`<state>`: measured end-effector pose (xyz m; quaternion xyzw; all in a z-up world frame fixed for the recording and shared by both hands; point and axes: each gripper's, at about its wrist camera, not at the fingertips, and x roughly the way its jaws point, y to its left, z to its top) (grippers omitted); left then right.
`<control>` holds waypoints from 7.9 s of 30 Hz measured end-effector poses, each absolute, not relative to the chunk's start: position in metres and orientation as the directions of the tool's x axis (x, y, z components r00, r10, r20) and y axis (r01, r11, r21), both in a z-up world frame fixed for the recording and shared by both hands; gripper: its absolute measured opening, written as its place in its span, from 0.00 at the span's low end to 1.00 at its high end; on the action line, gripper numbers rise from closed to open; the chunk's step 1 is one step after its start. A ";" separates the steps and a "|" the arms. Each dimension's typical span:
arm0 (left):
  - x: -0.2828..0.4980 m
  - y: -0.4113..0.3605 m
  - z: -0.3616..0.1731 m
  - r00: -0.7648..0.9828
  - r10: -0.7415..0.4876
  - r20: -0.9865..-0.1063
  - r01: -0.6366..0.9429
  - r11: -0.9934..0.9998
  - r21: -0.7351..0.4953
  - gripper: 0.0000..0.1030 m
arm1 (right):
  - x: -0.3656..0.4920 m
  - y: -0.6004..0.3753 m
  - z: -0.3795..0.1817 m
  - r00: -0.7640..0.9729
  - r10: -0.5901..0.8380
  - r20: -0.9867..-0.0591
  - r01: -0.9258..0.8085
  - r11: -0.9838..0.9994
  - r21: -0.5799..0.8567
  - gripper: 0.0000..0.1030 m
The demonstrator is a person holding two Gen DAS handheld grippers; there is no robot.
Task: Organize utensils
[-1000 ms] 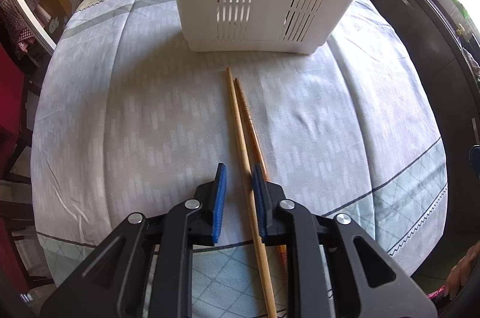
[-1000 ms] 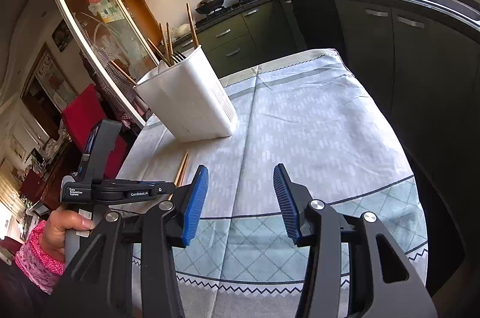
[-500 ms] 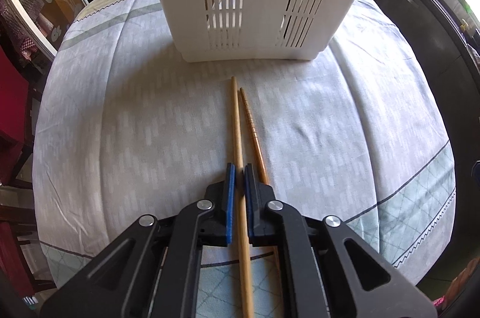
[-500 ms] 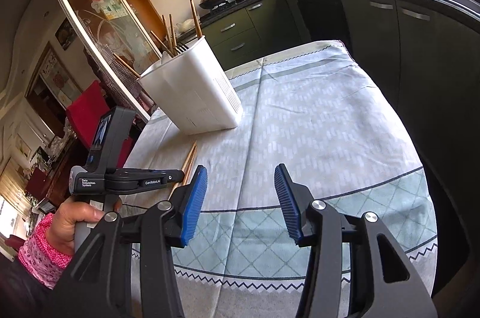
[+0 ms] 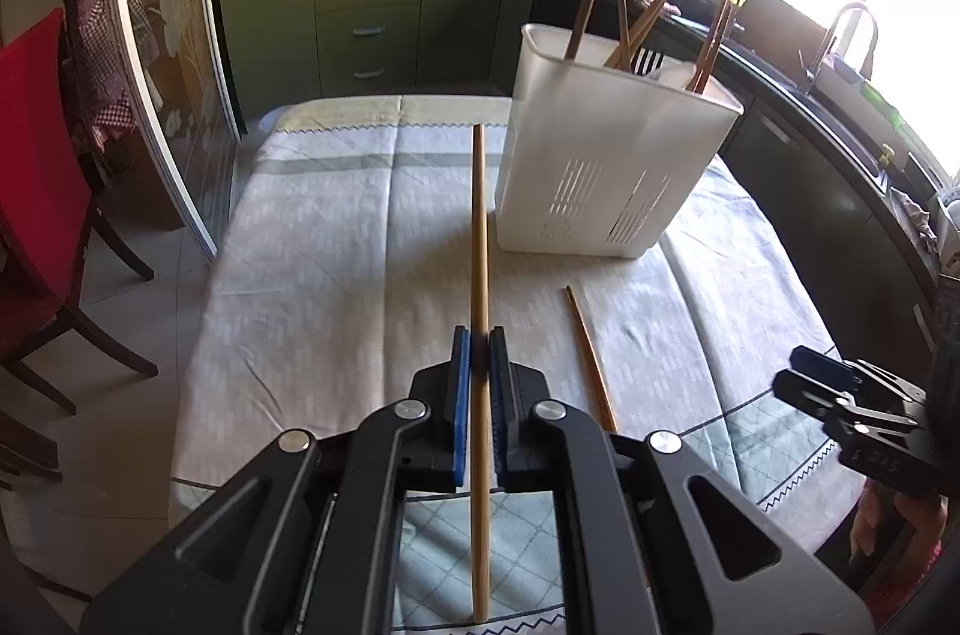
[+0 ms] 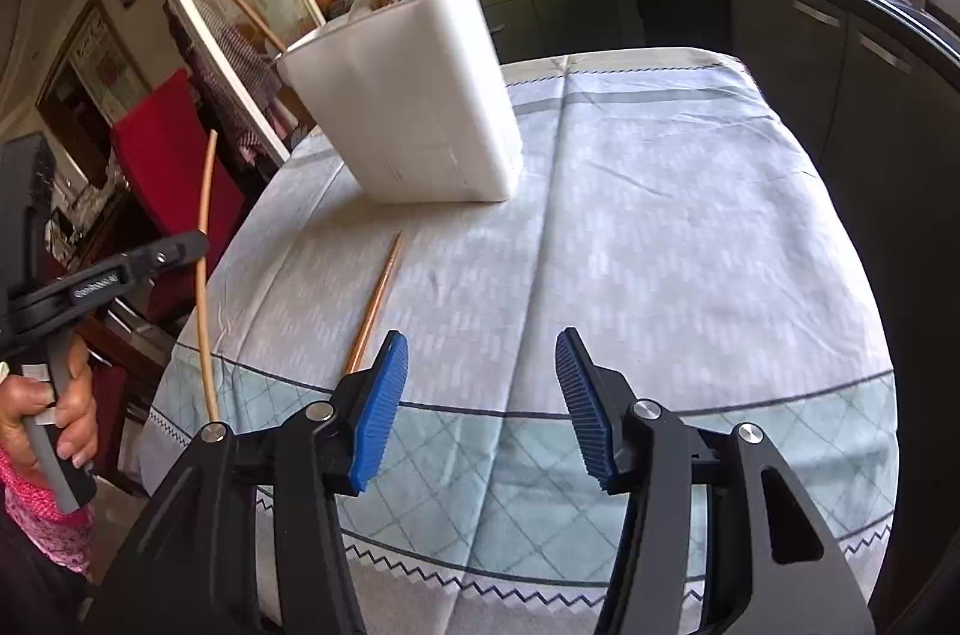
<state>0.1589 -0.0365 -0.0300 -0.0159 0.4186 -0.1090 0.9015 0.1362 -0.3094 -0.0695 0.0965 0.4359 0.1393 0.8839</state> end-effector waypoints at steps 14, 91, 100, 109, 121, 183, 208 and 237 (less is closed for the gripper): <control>0.124 -0.006 -0.012 0.696 -0.228 -0.681 0.196 0.973 -0.125 0.06 | 0.228 -0.182 -0.121 0.398 0.172 -0.901 -0.285 0.957 0.057 0.49; 0.260 -0.130 0.093 0.796 -0.226 -0.562 0.270 0.963 -0.005 0.31 | 0.094 -0.315 0.045 0.779 0.368 -0.507 -0.291 0.929 0.228 0.07; 0.192 -0.084 0.094 0.844 -0.257 -0.471 0.270 0.962 -0.041 0.41 | 0.120 -0.310 0.119 0.854 0.348 -0.386 -0.297 0.936 0.187 0.07; 0.111 -0.034 0.047 0.863 -0.215 -0.457 0.215 0.975 -0.053 0.42 | 0.179 -0.295 0.179 0.928 0.266 -0.259 -0.231 0.960 0.158 0.07; 0.095 0.006 0.010 0.842 -0.162 -0.514 0.118 0.986 -0.118 0.49 | 0.267 -0.268 0.108 0.873 0.205 -0.443 -0.168 0.978 0.122 0.07; -0.016 -0.026 0.008 0.866 -0.195 -0.461 0.166 0.981 -0.103 0.93 | -0.073 -0.298 0.019 0.948 0.077 -0.307 -0.059 0.996 0.067 0.95; -0.017 -0.027 0.009 0.867 -0.198 -0.457 0.174 0.980 -0.095 0.93 | -0.069 -0.294 0.018 0.947 0.079 -0.310 -0.063 0.996 0.061 0.95; -0.019 -0.026 0.012 0.876 -0.196 -0.441 0.176 0.981 -0.087 0.93 | -0.066 -0.294 0.014 0.944 0.071 -0.321 -0.057 0.997 0.054 0.96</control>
